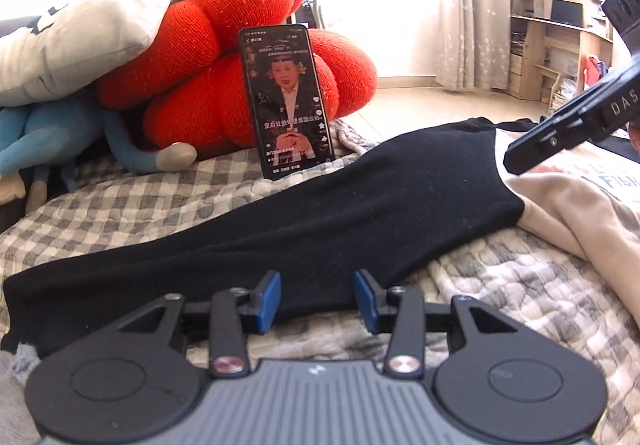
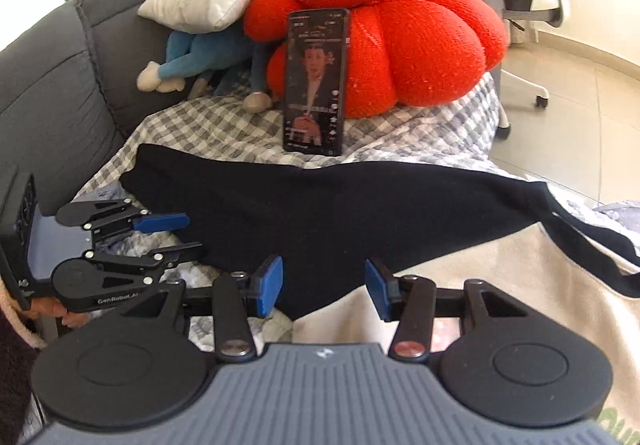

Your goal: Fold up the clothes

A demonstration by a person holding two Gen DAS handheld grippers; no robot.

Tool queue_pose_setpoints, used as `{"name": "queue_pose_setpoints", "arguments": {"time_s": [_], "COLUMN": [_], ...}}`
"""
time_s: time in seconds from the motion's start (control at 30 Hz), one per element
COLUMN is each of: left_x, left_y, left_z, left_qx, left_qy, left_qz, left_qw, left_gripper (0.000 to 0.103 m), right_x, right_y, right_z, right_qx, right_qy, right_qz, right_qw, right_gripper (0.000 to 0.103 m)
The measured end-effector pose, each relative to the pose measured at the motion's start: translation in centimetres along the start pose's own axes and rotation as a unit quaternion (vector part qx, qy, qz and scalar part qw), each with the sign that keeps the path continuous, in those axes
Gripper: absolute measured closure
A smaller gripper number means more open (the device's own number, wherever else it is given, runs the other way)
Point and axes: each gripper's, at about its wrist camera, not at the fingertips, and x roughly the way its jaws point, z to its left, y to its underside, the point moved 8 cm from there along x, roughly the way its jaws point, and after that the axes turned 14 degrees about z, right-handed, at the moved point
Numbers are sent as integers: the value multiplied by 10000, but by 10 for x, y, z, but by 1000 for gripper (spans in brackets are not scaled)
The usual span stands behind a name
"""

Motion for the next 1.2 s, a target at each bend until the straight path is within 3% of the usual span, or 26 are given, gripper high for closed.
{"name": "queue_pose_setpoints", "arguments": {"time_s": [0.1, 0.27, 0.5, 0.57, 0.6, 0.63, 0.67, 0.7, 0.73, 0.8, 1.07, 1.13, 1.2], "left_x": [-2, -6, -5, -3, -2, -1, -1, -2, -3, -6, -10, -14, -20], "left_y": [6, 14, 17, 16, 15, 14, 13, 14, 14, 15, 20, 19, 16], "left_z": [1, 2, 11, 13, 13, 14, 14, 13, 12, 11, 12, 12, 13], "left_qx": [125, 322, 378, 387, 392, 397, 402, 409, 416, 430, 332, 220, 64], "left_qy": [-26, -196, -540, -634, -676, -708, -734, -748, -763, -793, -669, -569, -351], "left_qz": [-88, -161, -132, -110, -96, -76, -52, -23, 6, 64, 302, 274, 196], "left_qw": [9999, 9992, 9977, 9972, 9969, 9967, 9965, 9964, 9962, 9959, 9967, 9978, 9992], "left_gripper": [61, 61, 61, 60, 60, 63, 67, 86, 97, 98, 97, 91, 86], "right_x": [10, 31, 57, 59, 59, 60, 60, 60, 59, 56, 57, 54, 50], "right_y": [5, 10, 11, 11, 11, 11, 11, 12, 12, 13, 17, 17, 18], "right_z": [23, 56, 63, 63, 64, 64, 64, 65, 65, 66, 64, 65, 66], "right_qx": [-576, -1681, -2059, -2132, -2171, -2206, -2237, -2261, -2278, -2306, -2238, -2190, -2173], "right_qy": [-110, 264, 477, 582, 638, 673, 687, 695, 697, 681, 449, 318, 145], "right_qz": [-47, -113, -177, -251, -281, -309, -336, -362, -387, -427, -260, -204, -125], "right_qw": [9983, 9854, 9772, 9750, 9737, 9726, 9716, 9709, 9704, 9697, 9732, 9750, 9759], "right_gripper": [53, 53, 55, 61, 69, 73, 86, 92, 93, 97, 95, 86, 85]}}
